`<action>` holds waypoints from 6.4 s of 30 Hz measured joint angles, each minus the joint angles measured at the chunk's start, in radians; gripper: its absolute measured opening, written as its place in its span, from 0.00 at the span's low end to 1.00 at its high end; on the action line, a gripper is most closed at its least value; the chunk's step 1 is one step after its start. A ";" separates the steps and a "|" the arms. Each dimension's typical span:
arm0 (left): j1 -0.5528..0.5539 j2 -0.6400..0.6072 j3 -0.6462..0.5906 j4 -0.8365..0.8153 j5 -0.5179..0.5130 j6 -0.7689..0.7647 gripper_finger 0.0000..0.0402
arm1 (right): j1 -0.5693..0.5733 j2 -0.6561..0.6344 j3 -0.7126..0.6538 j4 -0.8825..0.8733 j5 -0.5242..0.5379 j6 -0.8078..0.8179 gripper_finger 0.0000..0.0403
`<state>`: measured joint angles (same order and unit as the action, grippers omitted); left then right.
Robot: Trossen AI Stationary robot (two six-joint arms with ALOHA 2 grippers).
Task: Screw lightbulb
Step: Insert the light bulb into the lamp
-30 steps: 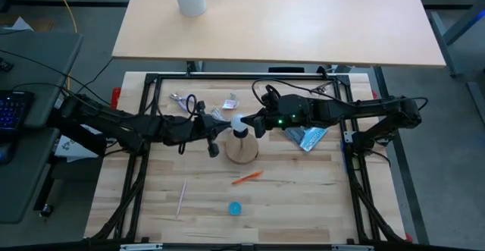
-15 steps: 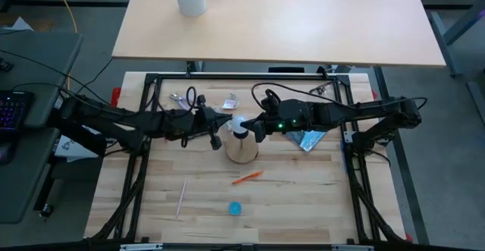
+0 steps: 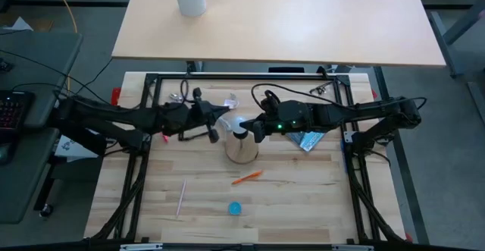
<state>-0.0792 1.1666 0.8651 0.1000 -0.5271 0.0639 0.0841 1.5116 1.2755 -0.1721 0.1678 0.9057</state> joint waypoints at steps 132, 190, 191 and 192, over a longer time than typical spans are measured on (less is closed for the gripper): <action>-0.164 0.164 0.057 0.111 -0.034 0.016 0.00 | -0.201 0.040 0.000 0.083 -0.234 -0.128 0.00; -0.241 0.045 0.049 -0.112 -0.030 -0.075 0.00 | -0.250 -0.012 0.000 -0.065 -0.203 -0.145 0.00; -0.244 0.059 0.048 -0.076 -0.023 -0.067 0.00 | -0.255 0.001 0.000 -0.041 -0.219 -0.143 0.00; -0.243 0.071 0.048 -0.032 -0.008 -0.059 0.00 | -0.257 0.011 0.000 -0.021 -0.233 -0.137 0.00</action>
<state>-0.3219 1.2380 0.9134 0.0678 -0.5353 0.0053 -0.1725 1.5226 1.2758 -0.1929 -0.0653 0.7688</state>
